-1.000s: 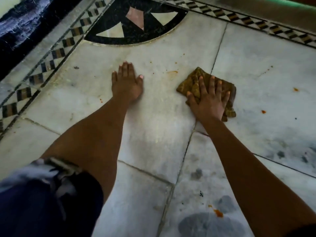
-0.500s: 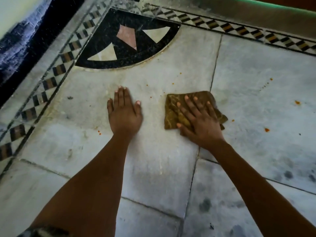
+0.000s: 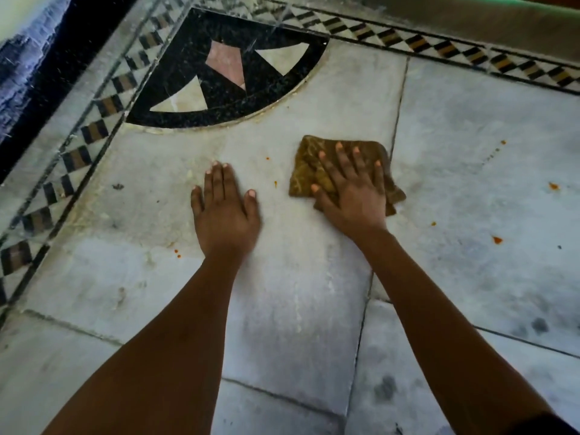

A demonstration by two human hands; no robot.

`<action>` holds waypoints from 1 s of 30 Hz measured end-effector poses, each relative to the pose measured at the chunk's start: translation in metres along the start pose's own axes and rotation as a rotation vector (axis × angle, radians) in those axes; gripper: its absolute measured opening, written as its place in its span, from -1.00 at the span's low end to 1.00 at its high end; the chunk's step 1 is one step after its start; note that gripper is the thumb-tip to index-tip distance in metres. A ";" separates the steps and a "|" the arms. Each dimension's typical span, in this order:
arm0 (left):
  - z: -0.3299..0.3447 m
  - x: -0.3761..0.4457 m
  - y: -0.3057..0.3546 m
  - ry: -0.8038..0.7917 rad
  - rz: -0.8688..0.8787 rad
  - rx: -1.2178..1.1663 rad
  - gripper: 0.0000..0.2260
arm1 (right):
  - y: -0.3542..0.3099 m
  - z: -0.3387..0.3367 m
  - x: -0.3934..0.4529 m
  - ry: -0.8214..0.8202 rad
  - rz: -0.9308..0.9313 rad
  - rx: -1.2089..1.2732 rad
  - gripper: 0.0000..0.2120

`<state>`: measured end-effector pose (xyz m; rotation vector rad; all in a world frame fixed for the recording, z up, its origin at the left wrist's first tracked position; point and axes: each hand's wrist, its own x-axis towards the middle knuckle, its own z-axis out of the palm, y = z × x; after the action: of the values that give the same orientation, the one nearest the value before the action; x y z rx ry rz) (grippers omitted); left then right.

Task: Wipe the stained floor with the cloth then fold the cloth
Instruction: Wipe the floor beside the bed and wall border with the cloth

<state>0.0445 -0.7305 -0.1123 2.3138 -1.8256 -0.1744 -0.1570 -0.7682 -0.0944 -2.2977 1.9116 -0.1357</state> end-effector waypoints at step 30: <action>-0.076 -0.005 -0.120 -0.142 -0.116 -0.035 -0.55 | -0.055 0.007 -0.082 -0.116 -0.187 -0.028 -0.39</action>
<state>0.1733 -0.6928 -0.0648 2.4405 -1.7357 -0.3935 -0.1180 -0.6777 -0.0902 -2.4417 1.6537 0.0033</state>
